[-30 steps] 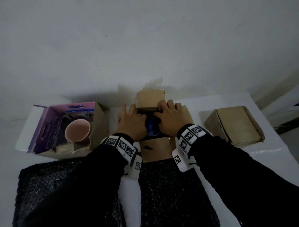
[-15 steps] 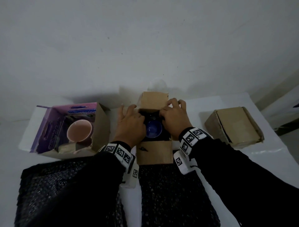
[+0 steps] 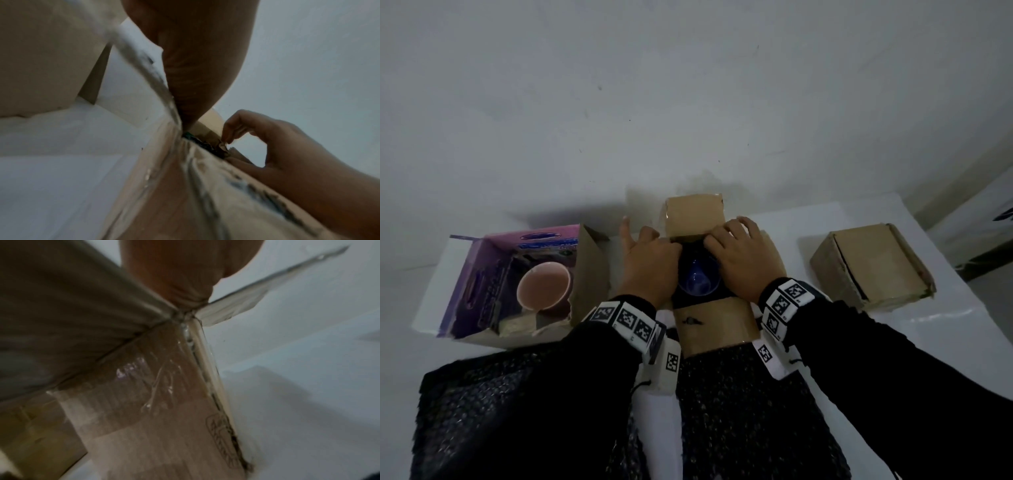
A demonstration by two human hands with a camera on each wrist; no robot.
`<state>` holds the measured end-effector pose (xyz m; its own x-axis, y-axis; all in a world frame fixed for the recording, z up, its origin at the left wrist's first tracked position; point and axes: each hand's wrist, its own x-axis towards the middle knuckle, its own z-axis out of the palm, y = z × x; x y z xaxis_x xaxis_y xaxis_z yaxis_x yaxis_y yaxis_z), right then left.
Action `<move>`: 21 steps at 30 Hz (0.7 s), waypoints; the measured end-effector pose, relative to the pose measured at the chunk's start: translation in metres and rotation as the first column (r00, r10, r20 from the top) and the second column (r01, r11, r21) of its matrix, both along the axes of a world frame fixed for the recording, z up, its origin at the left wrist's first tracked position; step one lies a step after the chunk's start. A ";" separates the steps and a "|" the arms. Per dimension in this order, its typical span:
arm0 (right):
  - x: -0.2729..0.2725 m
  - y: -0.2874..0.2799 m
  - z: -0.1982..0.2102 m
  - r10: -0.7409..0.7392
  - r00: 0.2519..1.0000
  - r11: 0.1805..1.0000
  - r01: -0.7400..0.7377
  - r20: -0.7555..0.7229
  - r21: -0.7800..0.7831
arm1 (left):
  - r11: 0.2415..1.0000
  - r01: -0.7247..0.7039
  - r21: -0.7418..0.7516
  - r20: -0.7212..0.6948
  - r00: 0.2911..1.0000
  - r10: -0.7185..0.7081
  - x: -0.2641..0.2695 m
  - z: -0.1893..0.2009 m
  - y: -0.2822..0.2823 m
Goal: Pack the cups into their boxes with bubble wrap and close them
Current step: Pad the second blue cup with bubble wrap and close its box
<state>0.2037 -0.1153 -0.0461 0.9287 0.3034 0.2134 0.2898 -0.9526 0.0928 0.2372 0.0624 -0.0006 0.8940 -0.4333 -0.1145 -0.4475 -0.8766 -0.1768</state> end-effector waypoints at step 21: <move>-0.009 -0.004 0.004 -0.093 0.995 0.994 0.092 0.019 0.059 | 0.996 0.055 0.069 -0.066 0.997 -0.050 0.005 -0.017 -0.004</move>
